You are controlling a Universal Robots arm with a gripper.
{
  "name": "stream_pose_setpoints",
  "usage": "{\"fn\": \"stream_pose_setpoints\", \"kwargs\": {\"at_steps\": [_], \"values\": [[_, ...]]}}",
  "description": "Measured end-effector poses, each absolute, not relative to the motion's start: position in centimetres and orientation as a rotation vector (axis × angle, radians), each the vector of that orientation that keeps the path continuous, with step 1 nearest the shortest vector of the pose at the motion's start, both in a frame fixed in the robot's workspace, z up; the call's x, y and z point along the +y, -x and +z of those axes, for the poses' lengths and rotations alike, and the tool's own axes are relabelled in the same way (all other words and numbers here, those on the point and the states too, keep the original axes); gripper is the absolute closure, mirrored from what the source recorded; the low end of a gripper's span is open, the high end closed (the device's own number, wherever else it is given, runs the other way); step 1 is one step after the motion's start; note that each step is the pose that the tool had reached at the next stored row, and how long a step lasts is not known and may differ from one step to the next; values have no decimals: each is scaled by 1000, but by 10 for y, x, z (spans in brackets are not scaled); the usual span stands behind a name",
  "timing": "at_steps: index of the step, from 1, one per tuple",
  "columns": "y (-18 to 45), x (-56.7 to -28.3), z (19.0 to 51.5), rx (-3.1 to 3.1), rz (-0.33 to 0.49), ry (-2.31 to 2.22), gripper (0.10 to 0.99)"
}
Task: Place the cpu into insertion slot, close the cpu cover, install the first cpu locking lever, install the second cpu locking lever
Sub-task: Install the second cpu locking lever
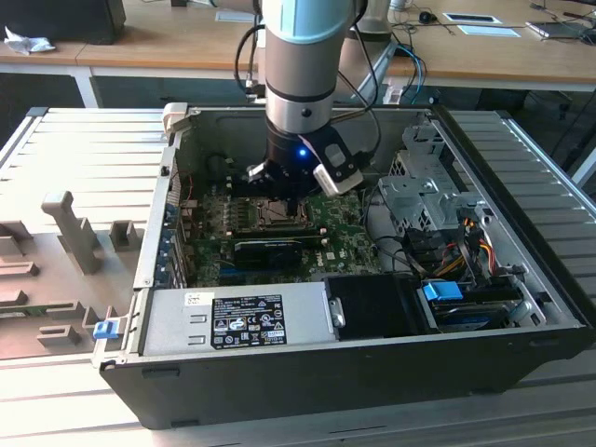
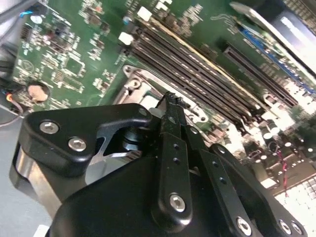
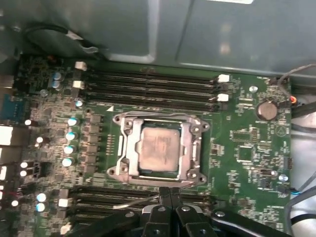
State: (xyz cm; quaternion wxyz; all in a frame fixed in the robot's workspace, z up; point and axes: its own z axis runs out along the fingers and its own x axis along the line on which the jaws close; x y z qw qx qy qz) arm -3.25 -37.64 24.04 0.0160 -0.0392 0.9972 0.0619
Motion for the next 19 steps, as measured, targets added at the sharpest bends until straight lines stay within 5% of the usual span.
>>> {"fn": "stream_pose_setpoints", "kwargs": {"at_steps": [19], "values": [[56,-379,219,3106,197,121,980]]}}
